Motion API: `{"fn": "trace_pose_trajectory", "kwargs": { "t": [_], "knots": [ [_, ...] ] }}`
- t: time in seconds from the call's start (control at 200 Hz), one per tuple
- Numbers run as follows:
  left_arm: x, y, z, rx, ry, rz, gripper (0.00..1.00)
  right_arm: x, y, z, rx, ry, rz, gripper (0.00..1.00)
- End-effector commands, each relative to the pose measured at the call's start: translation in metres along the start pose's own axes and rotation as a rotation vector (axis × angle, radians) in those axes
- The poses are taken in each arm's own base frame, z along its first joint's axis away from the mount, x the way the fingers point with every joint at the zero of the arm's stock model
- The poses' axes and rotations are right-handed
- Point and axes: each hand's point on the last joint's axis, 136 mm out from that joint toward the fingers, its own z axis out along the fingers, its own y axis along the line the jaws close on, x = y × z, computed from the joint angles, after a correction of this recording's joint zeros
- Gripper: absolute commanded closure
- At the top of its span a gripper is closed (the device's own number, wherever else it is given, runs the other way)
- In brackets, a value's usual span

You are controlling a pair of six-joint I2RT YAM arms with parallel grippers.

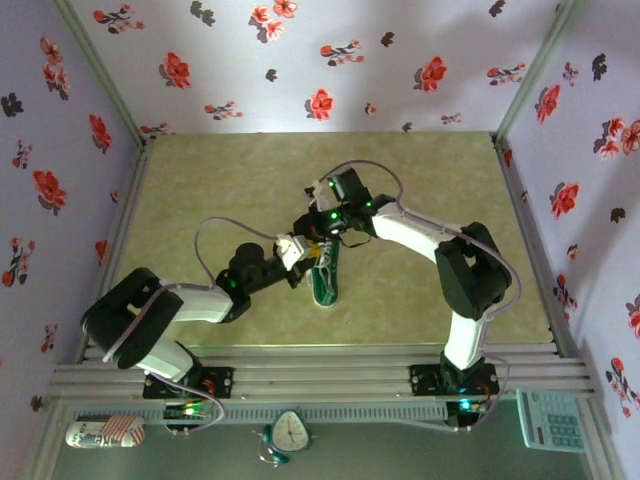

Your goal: Tie the shoes

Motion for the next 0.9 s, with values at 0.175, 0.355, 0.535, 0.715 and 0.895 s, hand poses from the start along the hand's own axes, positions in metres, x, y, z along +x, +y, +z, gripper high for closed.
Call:
{"fn": "trace_pose_trajectory", "kwargs": {
  "t": [0.175, 0.355, 0.535, 0.715, 0.895],
  "knots": [
    [-0.021, 0.002, -0.001, 0.001, -0.085, 0.018, 1.00, -0.003, 0.023, -0.026, -0.019, -0.078, -0.053, 1.00],
    [-0.022, 0.002, -0.006, -0.005, -0.093, -0.004, 1.00, -0.006, 0.002, -0.052, 0.163, -0.173, -0.085, 1.00],
    [-0.018, 0.006, -0.006, -0.026, -0.081, -0.042, 1.00, 0.001, -0.029, -0.065, 0.336, -0.197, -0.089, 1.00],
    [-0.018, 0.007, -0.004, -0.029, -0.081, -0.077, 1.00, 0.007, -0.044, -0.065, 0.390, -0.191, -0.073, 1.00],
    [-0.016, 0.011, -0.001, -0.044, -0.066, -0.098, 1.00, 0.015, -0.061, -0.076, 0.482, -0.208, -0.068, 1.00]
  ]
}}
